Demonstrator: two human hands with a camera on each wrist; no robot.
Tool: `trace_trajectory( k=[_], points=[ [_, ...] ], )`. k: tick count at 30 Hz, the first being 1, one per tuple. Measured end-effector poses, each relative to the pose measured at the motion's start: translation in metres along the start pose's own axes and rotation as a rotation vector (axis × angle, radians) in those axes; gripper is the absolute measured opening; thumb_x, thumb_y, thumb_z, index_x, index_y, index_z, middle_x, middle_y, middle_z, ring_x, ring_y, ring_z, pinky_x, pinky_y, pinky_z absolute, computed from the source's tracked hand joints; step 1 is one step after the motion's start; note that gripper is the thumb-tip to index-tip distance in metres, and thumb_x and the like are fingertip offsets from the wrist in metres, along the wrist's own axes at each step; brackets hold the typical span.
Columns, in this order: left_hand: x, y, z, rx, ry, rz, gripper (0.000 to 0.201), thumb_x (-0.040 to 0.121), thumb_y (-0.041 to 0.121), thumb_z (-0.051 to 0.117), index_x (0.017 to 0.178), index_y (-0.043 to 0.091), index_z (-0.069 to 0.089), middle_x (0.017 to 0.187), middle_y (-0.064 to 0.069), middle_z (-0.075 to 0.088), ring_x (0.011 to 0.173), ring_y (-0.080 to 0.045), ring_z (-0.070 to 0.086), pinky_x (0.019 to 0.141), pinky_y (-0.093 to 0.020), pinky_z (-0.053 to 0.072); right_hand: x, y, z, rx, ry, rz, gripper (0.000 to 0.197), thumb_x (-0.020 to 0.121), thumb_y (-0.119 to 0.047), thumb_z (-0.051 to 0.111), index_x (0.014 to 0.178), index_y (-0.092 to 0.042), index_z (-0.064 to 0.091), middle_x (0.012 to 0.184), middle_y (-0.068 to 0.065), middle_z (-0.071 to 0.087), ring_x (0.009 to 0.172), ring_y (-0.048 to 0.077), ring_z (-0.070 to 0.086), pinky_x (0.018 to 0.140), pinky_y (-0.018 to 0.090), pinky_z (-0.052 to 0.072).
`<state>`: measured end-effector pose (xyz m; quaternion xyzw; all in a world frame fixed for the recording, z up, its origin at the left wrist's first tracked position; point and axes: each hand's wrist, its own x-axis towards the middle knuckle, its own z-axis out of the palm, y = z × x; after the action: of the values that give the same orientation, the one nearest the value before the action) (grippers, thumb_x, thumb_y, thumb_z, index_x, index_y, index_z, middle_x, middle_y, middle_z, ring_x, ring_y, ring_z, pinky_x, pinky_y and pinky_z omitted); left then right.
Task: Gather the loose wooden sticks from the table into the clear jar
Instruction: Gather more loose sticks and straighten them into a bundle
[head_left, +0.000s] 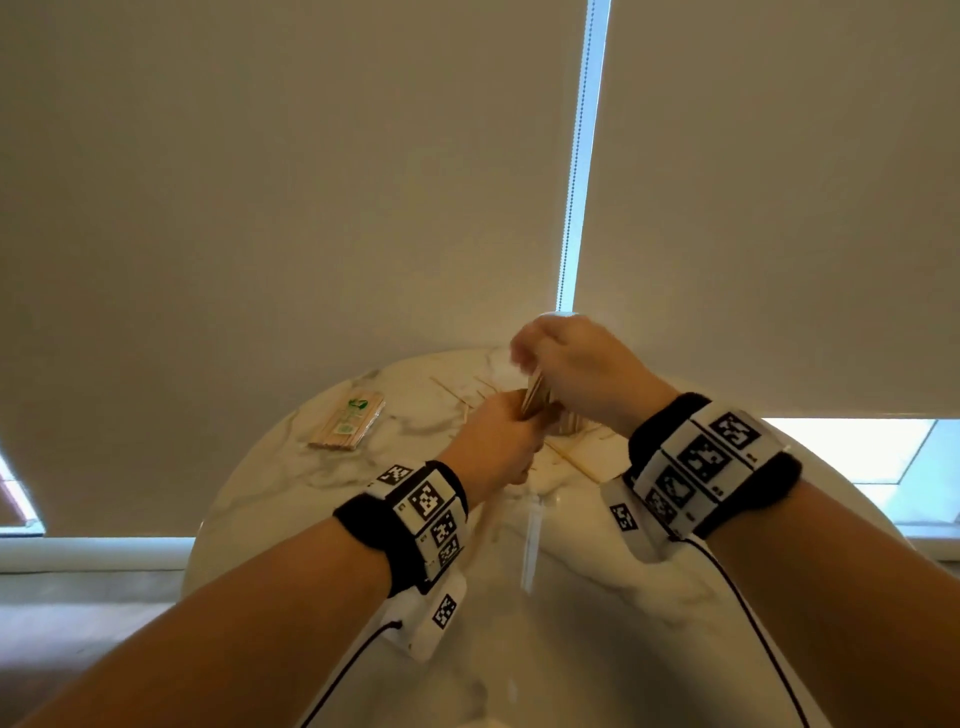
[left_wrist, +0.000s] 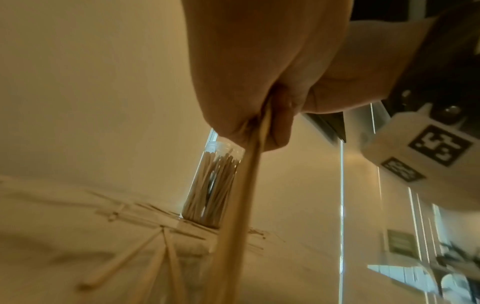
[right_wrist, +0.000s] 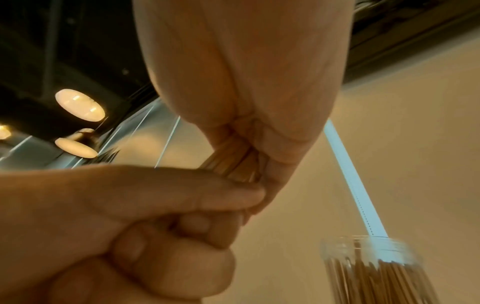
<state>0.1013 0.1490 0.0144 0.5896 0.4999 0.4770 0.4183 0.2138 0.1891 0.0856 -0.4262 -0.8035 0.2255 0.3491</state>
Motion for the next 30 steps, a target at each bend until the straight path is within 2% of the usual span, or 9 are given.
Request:
trace_trajectory(
  k=[2, 7, 10, 14, 17, 20, 23, 27, 30],
  points=[
    [0.001, 0.001, 0.005, -0.051, -0.005, -0.005, 0.027, 0.1, 0.023, 0.054, 0.078, 0.012, 0.044, 0.059, -0.003, 0.035, 0.047, -0.013, 0.027, 0.046, -0.027, 0.025, 0.0, 0.002, 0.003, -0.067, -0.125, 0.02, 0.034, 0.103, -0.032, 0.04, 0.101, -0.013, 0.068, 0.099, 0.0, 0.069, 0.094, 0.018, 0.064, 0.09, 0.04, 0.053],
    [0.006, 0.006, 0.002, -0.175, 0.067, 0.046, 0.029, 0.103, 0.04, 0.045, 0.097, 0.013, 0.053, 0.059, 0.006, 0.043, 0.049, -0.009, 0.035, 0.048, -0.025, 0.033, -0.017, 0.018, -0.003, 0.105, -0.057, 0.077, 0.065, 0.096, -0.062, 0.044, 0.148, -0.024, 0.035, 0.133, -0.009, 0.055, 0.117, 0.012, 0.056, 0.089, 0.027, 0.048],
    [0.013, 0.012, -0.005, -0.26, 0.166, 0.076, 0.023, 0.106, 0.036, 0.041, 0.097, 0.019, 0.054, 0.055, 0.012, 0.046, 0.05, -0.008, 0.04, 0.052, -0.026, 0.039, -0.03, 0.036, 0.01, 0.106, -0.104, 0.11, 0.085, 0.083, -0.079, 0.047, 0.149, -0.028, 0.033, 0.123, -0.008, 0.063, 0.108, 0.012, 0.064, 0.097, 0.042, 0.052],
    [0.024, 0.017, -0.012, -0.456, 0.252, 0.075, 0.021, 0.105, 0.035, 0.043, 0.093, 0.018, 0.045, 0.062, 0.006, 0.042, 0.05, -0.009, 0.04, 0.051, -0.026, 0.04, -0.043, 0.042, 0.013, 0.134, -0.405, 0.22, 0.084, 0.076, -0.085, 0.041, 0.134, -0.024, 0.052, 0.107, -0.008, 0.071, 0.094, 0.009, 0.07, 0.093, 0.04, 0.055],
    [0.036, 0.019, -0.015, -0.709, 0.337, 0.069, 0.019, 0.106, 0.03, 0.043, 0.093, 0.016, 0.042, 0.061, 0.003, 0.04, 0.05, -0.011, 0.037, 0.052, -0.028, 0.041, -0.044, 0.048, 0.021, 0.166, -0.546, 0.277, 0.071, 0.075, -0.078, 0.058, 0.119, -0.022, 0.059, 0.095, -0.004, 0.073, 0.083, 0.01, 0.071, 0.085, 0.034, 0.059],
    [0.049, 0.009, -0.012, -0.776, 0.335, 0.048, 0.021, 0.105, 0.033, 0.043, 0.093, 0.016, 0.042, 0.062, 0.001, 0.044, 0.052, -0.013, 0.042, 0.059, -0.032, 0.045, -0.03, 0.052, 0.031, 0.307, -0.433, 0.296, 0.042, 0.081, -0.042, 0.079, 0.101, -0.01, 0.061, 0.071, 0.001, 0.055, 0.055, 0.01, 0.05, 0.052, 0.025, 0.047],
    [0.06, 0.002, -0.008, -0.667, 0.288, 0.027, 0.03, 0.104, 0.04, 0.043, 0.095, 0.012, 0.046, 0.066, -0.004, 0.05, 0.056, -0.017, 0.051, 0.06, -0.034, 0.05, -0.011, 0.05, 0.035, 0.339, -0.354, 0.296, 0.018, 0.083, -0.015, 0.074, 0.082, -0.011, 0.056, 0.06, 0.001, 0.044, 0.044, 0.012, 0.037, 0.043, 0.027, 0.034],
    [0.077, 0.006, -0.013, -0.606, 0.268, 0.118, 0.028, 0.106, 0.034, 0.041, 0.118, 0.011, 0.053, 0.067, -0.004, 0.051, 0.064, -0.017, 0.057, 0.059, -0.031, 0.053, 0.009, 0.052, 0.033, 0.296, -0.277, 0.26, 0.02, 0.086, -0.025, 0.068, 0.083, -0.007, 0.061, 0.061, 0.004, 0.045, 0.044, 0.012, 0.04, 0.042, 0.027, 0.036],
    [0.087, 0.004, -0.013, -0.55, 0.17, 0.158, 0.025, 0.105, 0.032, 0.045, 0.105, 0.011, 0.058, 0.07, -0.002, 0.054, 0.071, -0.019, 0.055, 0.068, -0.032, 0.051, 0.019, 0.057, 0.026, 0.38, -0.192, 0.257, 0.033, 0.083, -0.032, 0.065, 0.09, 0.0, 0.062, 0.072, 0.008, 0.048, 0.05, 0.013, 0.039, 0.043, 0.028, 0.034]
  ],
)
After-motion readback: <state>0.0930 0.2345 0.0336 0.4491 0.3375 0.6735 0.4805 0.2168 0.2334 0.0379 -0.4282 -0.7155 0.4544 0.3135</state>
